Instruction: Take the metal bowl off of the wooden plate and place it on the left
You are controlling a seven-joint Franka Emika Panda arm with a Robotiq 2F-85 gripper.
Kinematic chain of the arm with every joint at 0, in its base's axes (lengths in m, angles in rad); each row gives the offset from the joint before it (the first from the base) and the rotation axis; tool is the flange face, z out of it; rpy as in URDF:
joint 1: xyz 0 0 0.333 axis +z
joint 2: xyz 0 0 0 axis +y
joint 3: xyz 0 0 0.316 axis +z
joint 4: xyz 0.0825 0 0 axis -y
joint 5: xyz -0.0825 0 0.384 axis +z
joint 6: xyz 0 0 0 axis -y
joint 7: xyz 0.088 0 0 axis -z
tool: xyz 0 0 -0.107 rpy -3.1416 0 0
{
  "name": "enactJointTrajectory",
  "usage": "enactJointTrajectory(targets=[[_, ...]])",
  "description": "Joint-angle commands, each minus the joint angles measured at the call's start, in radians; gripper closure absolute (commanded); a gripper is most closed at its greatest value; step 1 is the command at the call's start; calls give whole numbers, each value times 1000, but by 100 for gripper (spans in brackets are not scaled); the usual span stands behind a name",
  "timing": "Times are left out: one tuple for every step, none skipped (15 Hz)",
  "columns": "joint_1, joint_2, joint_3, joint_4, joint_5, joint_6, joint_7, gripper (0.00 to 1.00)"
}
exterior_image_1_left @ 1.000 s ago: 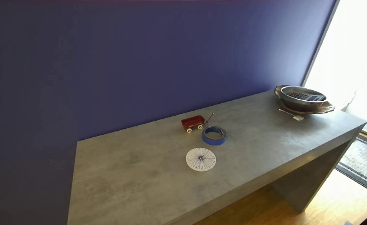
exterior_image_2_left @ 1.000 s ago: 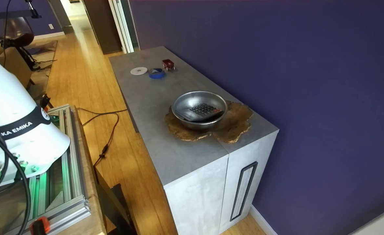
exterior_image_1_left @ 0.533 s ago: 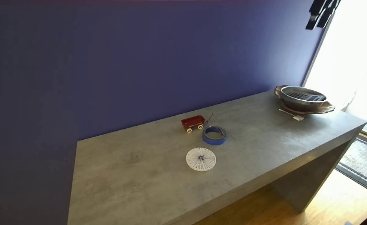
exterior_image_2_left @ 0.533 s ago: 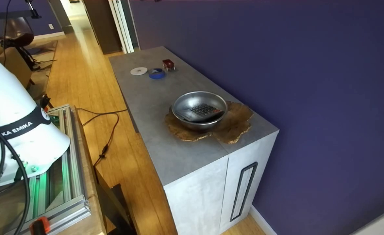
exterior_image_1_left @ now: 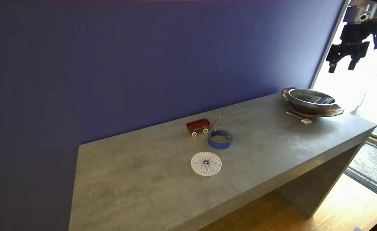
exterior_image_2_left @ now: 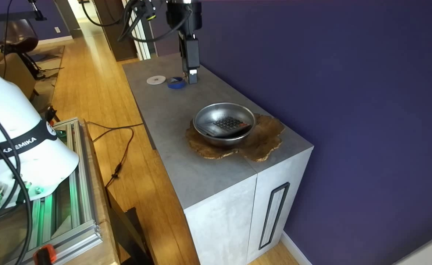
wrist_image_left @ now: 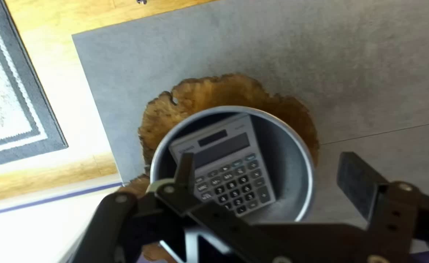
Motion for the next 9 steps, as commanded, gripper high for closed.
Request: enactJointTrajectory(targets=[[-8, 5, -26, -6, -1, 5, -10, 0], [-13, 7, -34, -10, 0, 6, -14, 0], [-12, 7, -33, -10, 1, 6, -13, 0], [-9, 6, -29, -10, 1, 6, -11, 0], [-7, 18, -34, 7, 4, -10, -38, 0], [-11, 53, -55, 35, -5, -30, -131, 0], [-20, 98, -87, 66, -5, -44, -244, 0], [16, 129, -139, 84, 1, -36, -310, 0], [43, 162, -188, 111, 13, -41, -386, 0]])
